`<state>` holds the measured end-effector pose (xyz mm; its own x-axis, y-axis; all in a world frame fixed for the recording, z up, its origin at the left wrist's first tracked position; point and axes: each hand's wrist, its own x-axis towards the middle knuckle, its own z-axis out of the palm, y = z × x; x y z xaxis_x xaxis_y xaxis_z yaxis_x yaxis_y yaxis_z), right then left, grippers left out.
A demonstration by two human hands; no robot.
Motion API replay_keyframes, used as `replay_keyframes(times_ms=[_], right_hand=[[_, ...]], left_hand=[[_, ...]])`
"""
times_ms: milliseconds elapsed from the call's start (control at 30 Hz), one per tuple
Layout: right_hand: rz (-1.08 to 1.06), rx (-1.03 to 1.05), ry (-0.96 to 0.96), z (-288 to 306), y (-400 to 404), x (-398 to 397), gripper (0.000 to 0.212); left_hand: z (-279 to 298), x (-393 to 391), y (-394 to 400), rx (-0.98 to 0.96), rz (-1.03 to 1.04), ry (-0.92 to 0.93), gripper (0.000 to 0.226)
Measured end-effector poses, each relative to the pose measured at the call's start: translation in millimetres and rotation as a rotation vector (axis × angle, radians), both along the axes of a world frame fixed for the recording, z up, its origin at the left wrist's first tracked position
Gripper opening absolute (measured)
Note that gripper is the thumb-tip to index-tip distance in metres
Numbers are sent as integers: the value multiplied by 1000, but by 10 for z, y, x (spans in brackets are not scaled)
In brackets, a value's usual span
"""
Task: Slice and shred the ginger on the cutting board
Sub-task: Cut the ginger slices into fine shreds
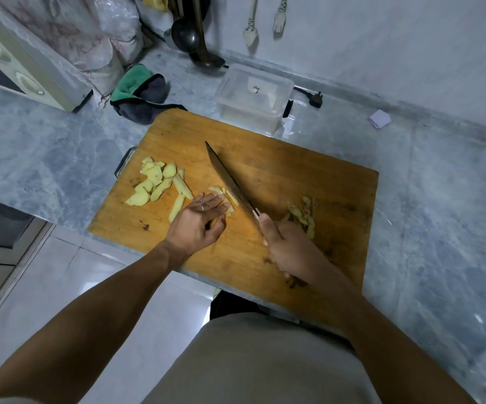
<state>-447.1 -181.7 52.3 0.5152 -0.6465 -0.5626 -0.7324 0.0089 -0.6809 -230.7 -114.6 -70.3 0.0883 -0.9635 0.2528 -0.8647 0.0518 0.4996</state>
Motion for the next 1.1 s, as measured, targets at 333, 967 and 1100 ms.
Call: replay_keyframes(times_ms=[333, 967, 1100], right_hand=[[29, -14, -16, -21, 4, 40, 63], [83, -71, -9, 37, 69, 72, 64], [86, -81, -12, 17, 70, 72, 67]], left_hand=[[9, -6, -1, 20, 13, 19, 37], [-12, 10, -8, -34, 8, 21, 33], [-24, 10, -4, -55, 8, 41, 32]])
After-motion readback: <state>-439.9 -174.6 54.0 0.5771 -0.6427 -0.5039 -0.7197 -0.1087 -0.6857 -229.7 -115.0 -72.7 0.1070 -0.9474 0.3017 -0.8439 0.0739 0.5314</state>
